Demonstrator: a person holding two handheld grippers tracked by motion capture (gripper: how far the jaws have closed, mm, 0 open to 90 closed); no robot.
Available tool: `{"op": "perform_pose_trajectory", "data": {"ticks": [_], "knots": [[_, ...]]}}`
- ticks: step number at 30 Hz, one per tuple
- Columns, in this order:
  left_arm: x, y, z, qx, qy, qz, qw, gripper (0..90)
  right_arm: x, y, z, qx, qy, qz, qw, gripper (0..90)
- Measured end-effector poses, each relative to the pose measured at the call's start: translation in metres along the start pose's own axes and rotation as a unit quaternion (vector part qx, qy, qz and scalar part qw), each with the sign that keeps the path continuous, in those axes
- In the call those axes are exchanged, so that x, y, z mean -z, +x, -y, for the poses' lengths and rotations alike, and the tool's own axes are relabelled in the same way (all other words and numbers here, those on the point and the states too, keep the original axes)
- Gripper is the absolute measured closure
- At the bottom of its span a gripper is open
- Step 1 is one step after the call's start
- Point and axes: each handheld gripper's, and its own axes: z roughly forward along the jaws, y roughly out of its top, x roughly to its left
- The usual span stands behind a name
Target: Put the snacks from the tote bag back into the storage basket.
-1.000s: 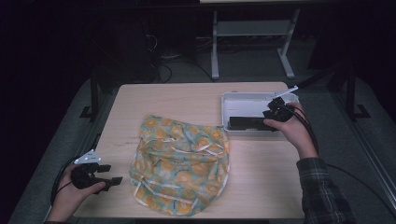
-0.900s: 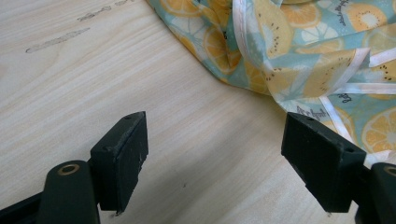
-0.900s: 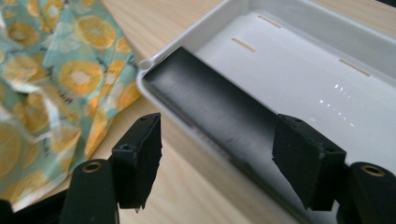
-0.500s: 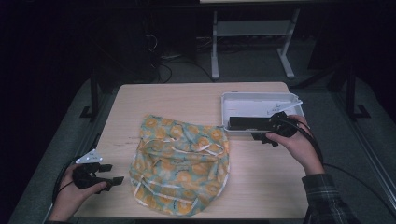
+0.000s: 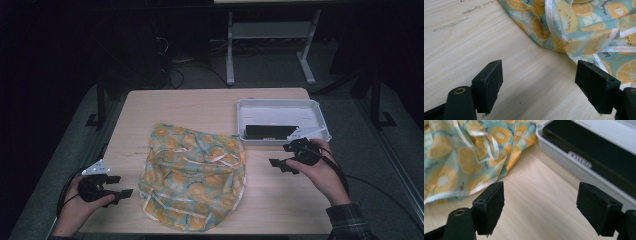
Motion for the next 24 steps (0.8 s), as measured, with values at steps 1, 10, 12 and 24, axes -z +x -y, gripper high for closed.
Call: {"op": "perform_pose_trajectory", "data": {"ticks": [1, 10, 12, 24], "knots": [[0.0, 0.0, 0.0, 0.0, 0.001, 0.0, 1.0, 22.0, 0.0, 0.001, 0.003, -0.001, 0.001, -0.002, 1.0, 21.1], [0.0, -0.001, -0.001, -0.004, 0.002, 0.001, 1.0, 22.0, 0.001, 0.013, 0.03, 0.002, 0.014, 0.005, 0.9999, 20.7], [-0.001, -0.001, -0.001, -0.004, 0.002, 0.001, 1.0, 22.0, 0.002, 0.014, 0.036, -0.001, 0.015, 0.006, 0.9999, 20.7], [-0.002, -0.002, -0.001, -0.007, 0.006, 0.0, 1.0, 21.7, 0.011, 0.018, 0.067, -0.01, 0.021, 0.022, 0.9995, 20.4]]}}
